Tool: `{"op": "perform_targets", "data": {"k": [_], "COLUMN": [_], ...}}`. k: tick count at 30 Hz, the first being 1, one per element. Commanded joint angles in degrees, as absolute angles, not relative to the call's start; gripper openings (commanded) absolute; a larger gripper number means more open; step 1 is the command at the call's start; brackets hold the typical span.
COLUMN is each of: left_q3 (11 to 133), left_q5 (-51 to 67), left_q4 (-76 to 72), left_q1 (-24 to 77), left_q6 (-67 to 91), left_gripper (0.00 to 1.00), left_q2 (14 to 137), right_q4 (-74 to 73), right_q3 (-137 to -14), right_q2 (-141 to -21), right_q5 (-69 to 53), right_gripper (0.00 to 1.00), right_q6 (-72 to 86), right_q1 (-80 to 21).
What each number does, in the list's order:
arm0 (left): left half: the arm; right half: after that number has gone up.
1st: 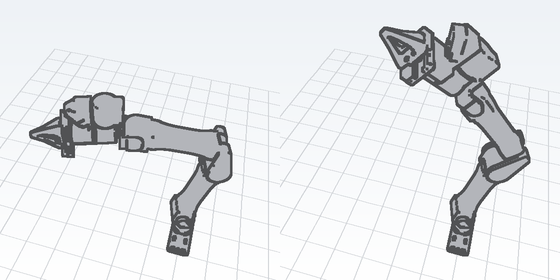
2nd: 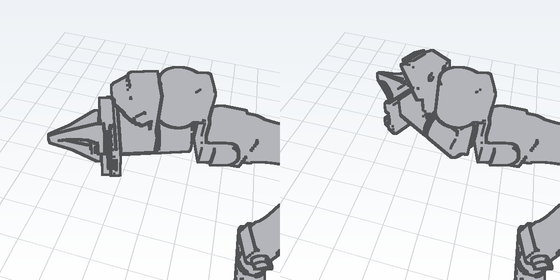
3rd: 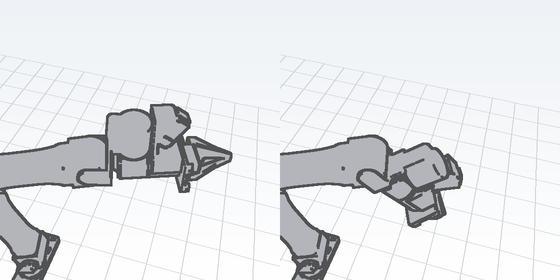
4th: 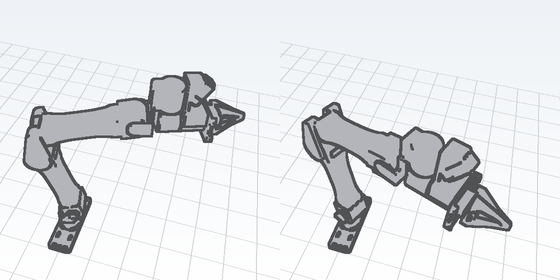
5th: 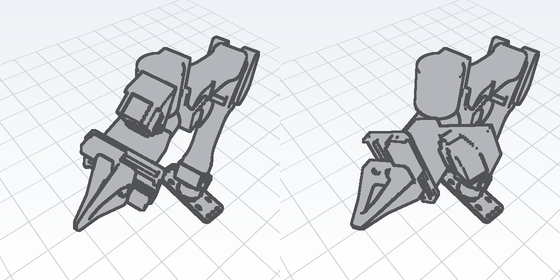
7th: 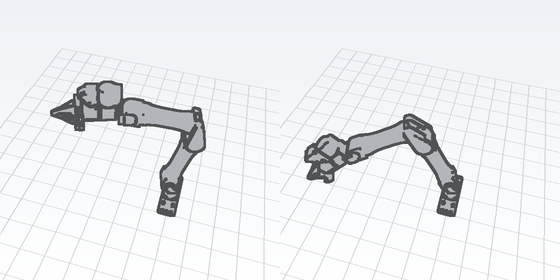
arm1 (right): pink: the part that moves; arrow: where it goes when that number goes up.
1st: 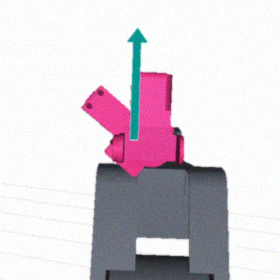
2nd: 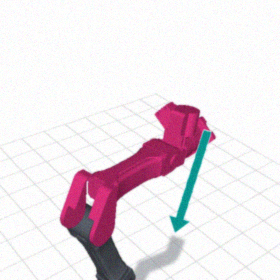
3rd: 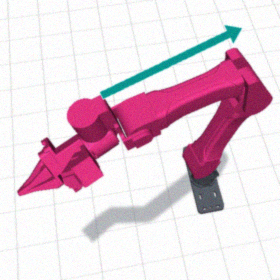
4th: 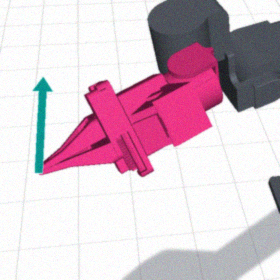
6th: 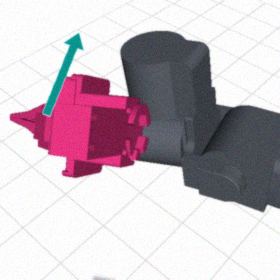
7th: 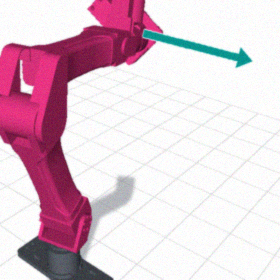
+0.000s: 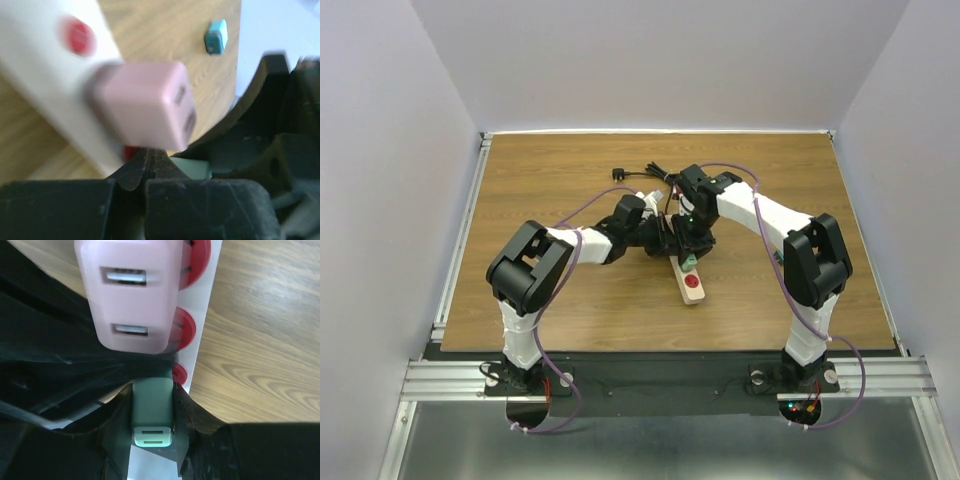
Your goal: Pull the plug off the socket
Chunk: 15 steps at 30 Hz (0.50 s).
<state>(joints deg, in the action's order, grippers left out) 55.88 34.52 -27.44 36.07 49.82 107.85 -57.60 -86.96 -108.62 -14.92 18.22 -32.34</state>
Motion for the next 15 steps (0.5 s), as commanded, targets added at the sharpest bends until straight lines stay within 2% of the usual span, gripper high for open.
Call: {"op": "perform_targets", "data": {"k": [1, 15], "left_q3": [57.92, 55.90], "left_q5": [34.98, 35.77], "left_q4": [-29.88, -30.59], "left_q1": [40.16, 40.78], "left_q6": [51.32, 49.57], "left_gripper": [0.00, 0.00], "left_q2": [108.81, 124.44], "right_q4": [-52.12, -50.36], "right_q3": [-90.53, -91.40], "right_q2": [-106.79, -103.98], "right_q5": [-16.97, -9.59], "right_gripper": [0.01, 0.00], "right_q6": [19.42, 21.88], "right_q1": [-32.78, -32.87]}}
